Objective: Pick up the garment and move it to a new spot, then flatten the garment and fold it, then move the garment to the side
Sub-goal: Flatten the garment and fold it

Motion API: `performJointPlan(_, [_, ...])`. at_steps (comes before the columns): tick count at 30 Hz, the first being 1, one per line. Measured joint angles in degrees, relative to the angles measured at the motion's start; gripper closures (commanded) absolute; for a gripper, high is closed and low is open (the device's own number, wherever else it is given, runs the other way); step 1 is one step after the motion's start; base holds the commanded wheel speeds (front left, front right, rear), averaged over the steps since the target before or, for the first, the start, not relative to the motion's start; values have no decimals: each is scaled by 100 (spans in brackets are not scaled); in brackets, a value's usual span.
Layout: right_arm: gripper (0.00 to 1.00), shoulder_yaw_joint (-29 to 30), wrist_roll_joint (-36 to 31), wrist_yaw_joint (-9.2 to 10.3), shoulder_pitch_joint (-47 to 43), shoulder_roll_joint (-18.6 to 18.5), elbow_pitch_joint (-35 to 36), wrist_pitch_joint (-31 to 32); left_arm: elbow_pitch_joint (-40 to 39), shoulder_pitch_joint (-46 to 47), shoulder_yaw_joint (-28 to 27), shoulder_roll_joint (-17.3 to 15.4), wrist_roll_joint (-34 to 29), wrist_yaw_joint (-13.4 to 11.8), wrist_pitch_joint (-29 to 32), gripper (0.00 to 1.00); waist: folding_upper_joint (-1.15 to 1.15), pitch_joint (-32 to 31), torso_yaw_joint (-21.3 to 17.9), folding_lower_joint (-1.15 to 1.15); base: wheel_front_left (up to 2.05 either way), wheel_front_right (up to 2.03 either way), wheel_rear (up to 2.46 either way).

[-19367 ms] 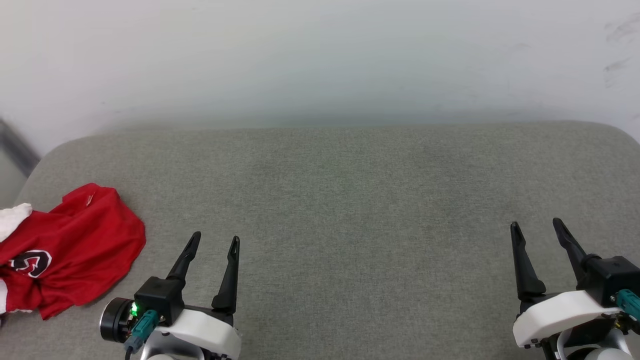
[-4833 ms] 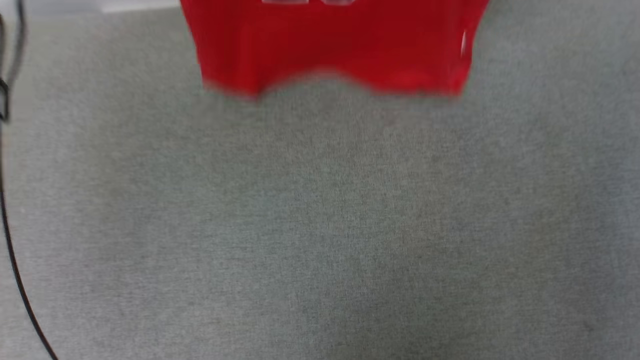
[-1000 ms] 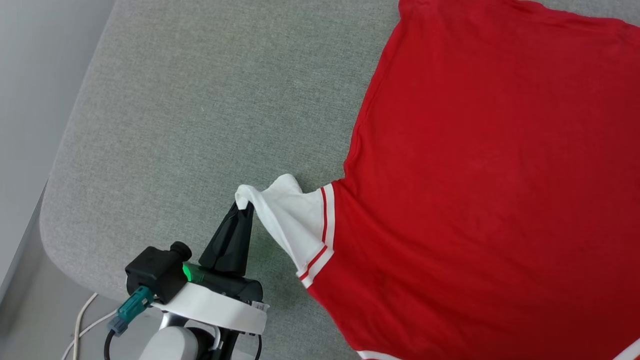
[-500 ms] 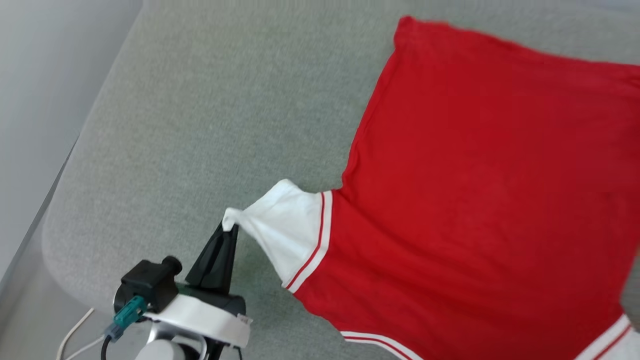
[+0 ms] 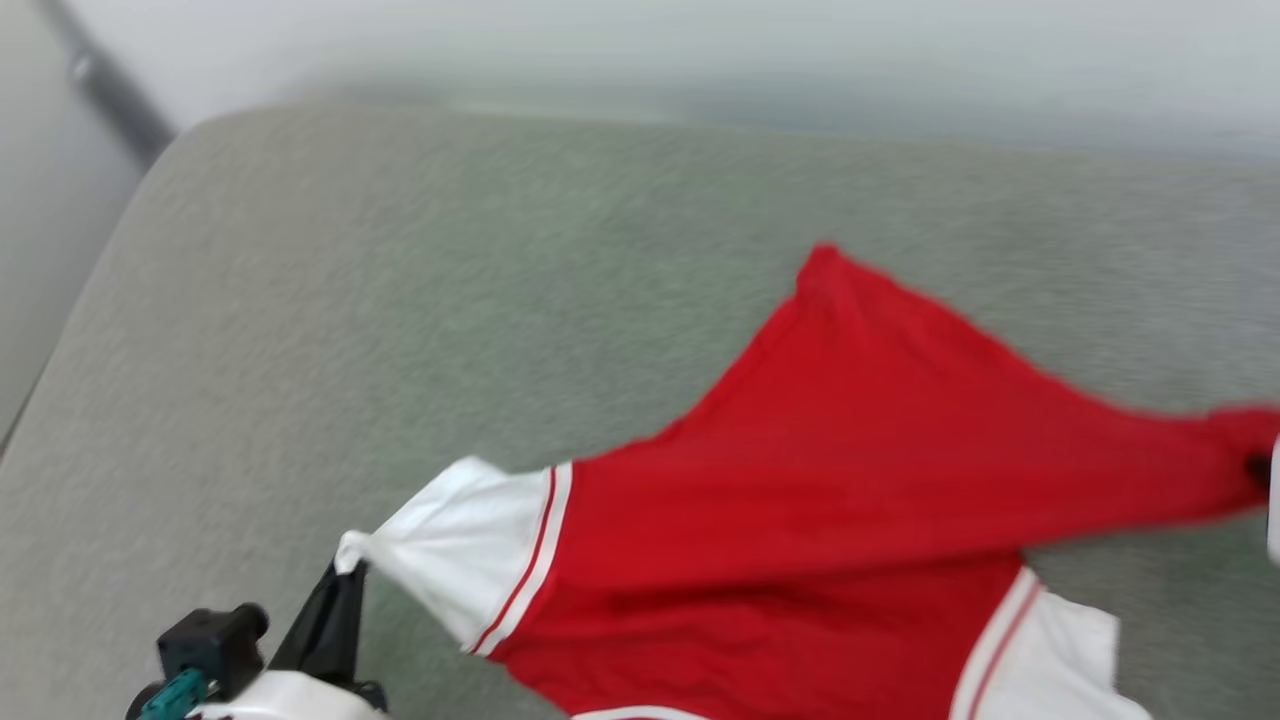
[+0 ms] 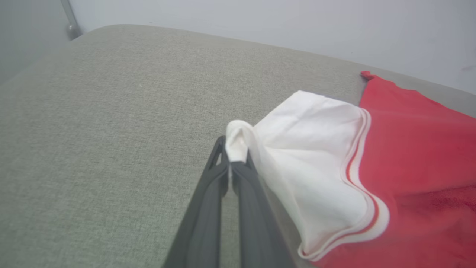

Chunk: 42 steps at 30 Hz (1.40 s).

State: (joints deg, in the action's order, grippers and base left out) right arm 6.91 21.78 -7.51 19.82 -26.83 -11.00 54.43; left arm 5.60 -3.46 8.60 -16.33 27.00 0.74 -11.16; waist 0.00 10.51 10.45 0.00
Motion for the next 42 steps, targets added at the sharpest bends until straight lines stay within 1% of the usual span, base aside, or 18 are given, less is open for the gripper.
performJointPlan(4, [100, 346, 81, 0, -1108, 266, 599, -55, 4, -256, -164, -127, 97, -127, 152, 100, 0, -297, -425, 0, 0, 0, 0])
performJointPlan(8, [100, 687, 86, 0, -2102, 593, 1026, -156, -10, -455, -191, -171, 162, -181, 300, 100, 0, -564, -794, 0, 0, 0, 0])
performJointPlan(12, [100, 991, 68, 0, -3009, 1181, 1194, -337, -38, -549, -180, -162, 193, -236, 369, 100, 0, -793, -1055, -1, 0, 0, 0])
performJointPlan(14, [100, 1128, 89, 1, -3357, 1562, 1193, -515, -60, -581, -176, -158, 199, -256, 379, 100, 0, -865, -1147, -1, 0, 0, 0])
performJointPlan(15, [82, 1158, 114, 0, -3485, 1739, 1172, -601, -80, -589, -170, -157, 199, -263, 397, 100, 0, -890, -1181, -1, 0, 0, 0])
performJointPlan(16, [24, 1201, 191, 1, -3571, 1922, 1144, -708, -96, -591, -155, -152, 199, -276, 401, 100, 0, -900, -1209, -1, 0, 0, 0])
performJointPlan(17, [0, 1210, 257, 1, -3633, 2051, 1123, -853, -104, -589, -142, -149, 199, -275, 402, 100, 0, -898, -1225, -1, 0, 0, 0])
performJointPlan(20, [0, 1139, 308, 1, -3651, 2170, 1117, -1473, -125, -577, -115, -159, 198, -269, 419, 100, 0, -858, -1233, -1, 0, 0, 0])
performJointPlan(25, [0, 1099, 218, 1, -3352, 2268, 1085, -3199, -205, -455, -41, -160, 181, -256, 419, 100, 0, -803, -1188, -1, 0, 0, 0])
performJointPlan(28, [0, 968, 86, 1, -3036, 2254, 932, -4025, -302, -371, 11, -159, 135, -250, 420, 100, 0, -751, -1127, -1, 0, 0, 0])
performJointPlan(30, [0, 890, 24, 1, -2749, 2173, 783, -4381, -392, -305, 46, -160, 92, -250, 419, 100, 0, -701, -1079, -1, 0, 0, 0])
performJointPlan(31, [0, 890, 24, 1, -2749, 2173, 783, -4381, -392, -305, 46, -160, 92, -250, 419, 100, 0, -701, -1079, -1, 0, 0, 0])
performJointPlan(32, [0, 739, 0, 1, -2402, 2071, 612, -4545, -475, -241, 90, -158, 66, -250, 417, 100, 0, -635, -1026, 0, 0, 0, 0])
performJointPlan(33, [0, 739, 0, 1, -2402, 2071, 612, -4545, -475, -241, 90, -158, 66, -250, 417, 100, 0, -635, -1026, 0, 0, 0, 0])
performJointPlan(34, [0, 493, 0, 1, -2031, 1908, 442, -4474, -571, -169, 136, -155, 36, -250, 419, 100, 0, -540, -972, -1, 0, 0, 0])
performJointPlan(36, [0, 215, 57, 1, -1645, 1692, 344, -4275, -664, -68, 194, -144, -7, -240, 411, 100, 0, -417, -910, 0, 0, 0, 0])
performJointPlan(38, [0, -115, 114, 1, -1195, 1383, 298, -3868, -733, 86, 246, -121, -30, -219, 383, 100, 0, -271, -834, 0, 0, 0, 0])
performJointPlan(42, [0, -865, 282, 1, -363, 744, 263, -2669, -812, 319, 386, -55, -110, -163, 303, 100, 0, 36, -646, 0, 0, 0, 0])
